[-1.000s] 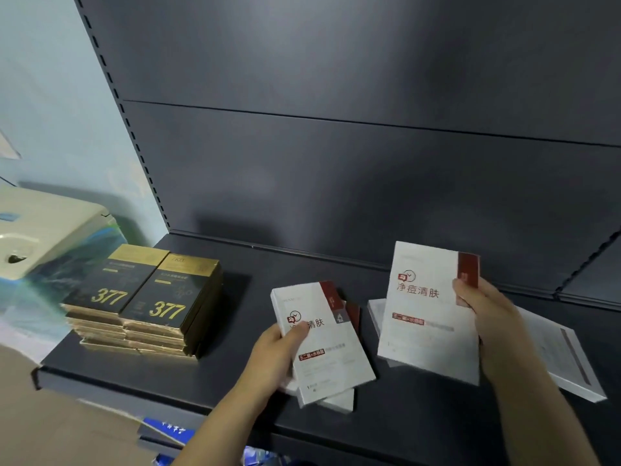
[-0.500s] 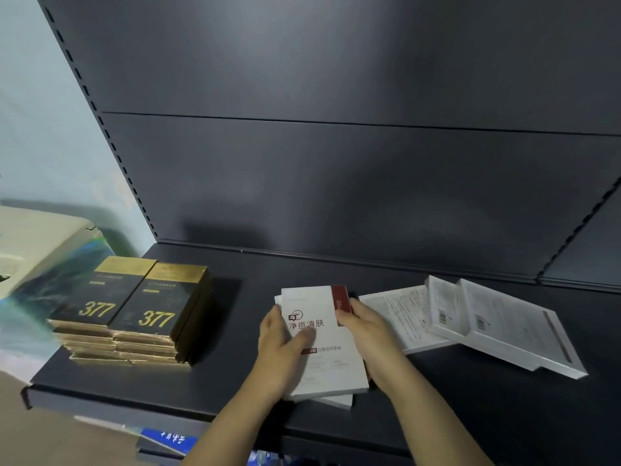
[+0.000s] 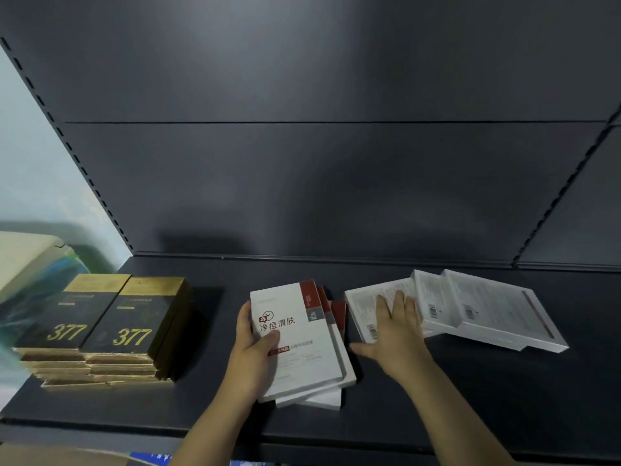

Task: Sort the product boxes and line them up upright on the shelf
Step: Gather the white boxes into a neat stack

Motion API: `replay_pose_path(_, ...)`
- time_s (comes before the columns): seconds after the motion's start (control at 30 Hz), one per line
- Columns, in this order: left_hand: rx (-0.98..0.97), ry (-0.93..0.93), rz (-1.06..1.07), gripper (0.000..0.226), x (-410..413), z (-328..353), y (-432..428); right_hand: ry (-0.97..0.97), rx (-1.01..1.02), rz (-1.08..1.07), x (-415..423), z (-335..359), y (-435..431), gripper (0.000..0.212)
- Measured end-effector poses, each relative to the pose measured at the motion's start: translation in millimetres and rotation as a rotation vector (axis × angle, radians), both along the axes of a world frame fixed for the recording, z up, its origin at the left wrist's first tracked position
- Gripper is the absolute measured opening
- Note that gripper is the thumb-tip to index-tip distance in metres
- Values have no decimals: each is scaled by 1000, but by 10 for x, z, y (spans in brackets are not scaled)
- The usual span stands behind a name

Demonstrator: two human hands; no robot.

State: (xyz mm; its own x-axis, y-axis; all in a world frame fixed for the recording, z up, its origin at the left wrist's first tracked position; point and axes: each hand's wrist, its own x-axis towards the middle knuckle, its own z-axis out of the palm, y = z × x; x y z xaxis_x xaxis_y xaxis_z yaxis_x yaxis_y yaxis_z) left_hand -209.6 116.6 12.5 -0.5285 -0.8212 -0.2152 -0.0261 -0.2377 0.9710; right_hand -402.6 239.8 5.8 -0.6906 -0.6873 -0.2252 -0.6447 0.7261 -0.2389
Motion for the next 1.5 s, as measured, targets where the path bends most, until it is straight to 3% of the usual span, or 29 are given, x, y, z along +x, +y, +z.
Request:
replay_pose_path(0.1, 11, -13, 10, 54, 14, -18, -8, 272, -25, -13, 64, -154, -78, 87)
replay_pose_path(0.27, 15, -42, 7, 54, 40, -36, -16, 546, 27, 117, 122, -215, -164, 50)
replay_pose_path(0.37, -2, -63, 3, 54, 63, -2, 6, 527, 82, 190, 166, 36, -176, 51)
replay_pose_path(0.43, -11, -104, 2, 53, 75, 21, 14, 508, 10, 240, 84, 179, -167, 51)
replay_pose_path(0.57, -67, -129, -17, 41, 68, 145, -1, 347, -361, 41, -83, 819, -93, 44)
replay_pose_path(0.63, -129, -139, -47, 34, 28, 243, -19, 110, -664, -142, -181, 1068, 19, 36)
replay_pose_path(0.7, -248, -249, -17, 43, -28, 300, -45, -201, -989, -289, -213, 1231, 131, 25)
replay_pose_path(0.8, -408, -242, 94, 43, -82, 439, 2, -434, -1189, -421, -163, 1317, 206, 15)
replay_pose_path(0.9, -227, -8, -13, 23, -152, 604, 94, -709, -1303, -518, -89, 1293, 189, 12)
replay_pose_path(1.0, 117, 241, -217, 40, -217, 715, 190, -855, -1361, -589, -87, 1238, 152, 14)
replay_pose_path(1.07, 54, 220, -305, 41, -228, 760, 289, -910, -1409, -608, -104, 1192, 135, 16)
replay_pose_path(1.13, -50, 182, -282, 38, -221, 786, 323, -981, -1387, -607, -124, 1141, 159, 15)
replay_pose_path(1.2, -69, 169, -122, 37, -219, 824, 231, -1100, -1271, -517, -151, 1117, 209, 23)
replay_pose_path(1.3, 72, 283, 88, 33, -180, 914, -14, -1495, -1105, -275, -160, 1102, 290, 39)
replay_pose_path(1.43, 153, 294, 153, 33, -173, 971, -80, -1418, -615, 52, -54, 1025, 307, 54)
replay_pose_path(1.5, 170, 224, 245, 36, -218, 899, -136, -1398, -463, 213, 64, 980, 283, 49)
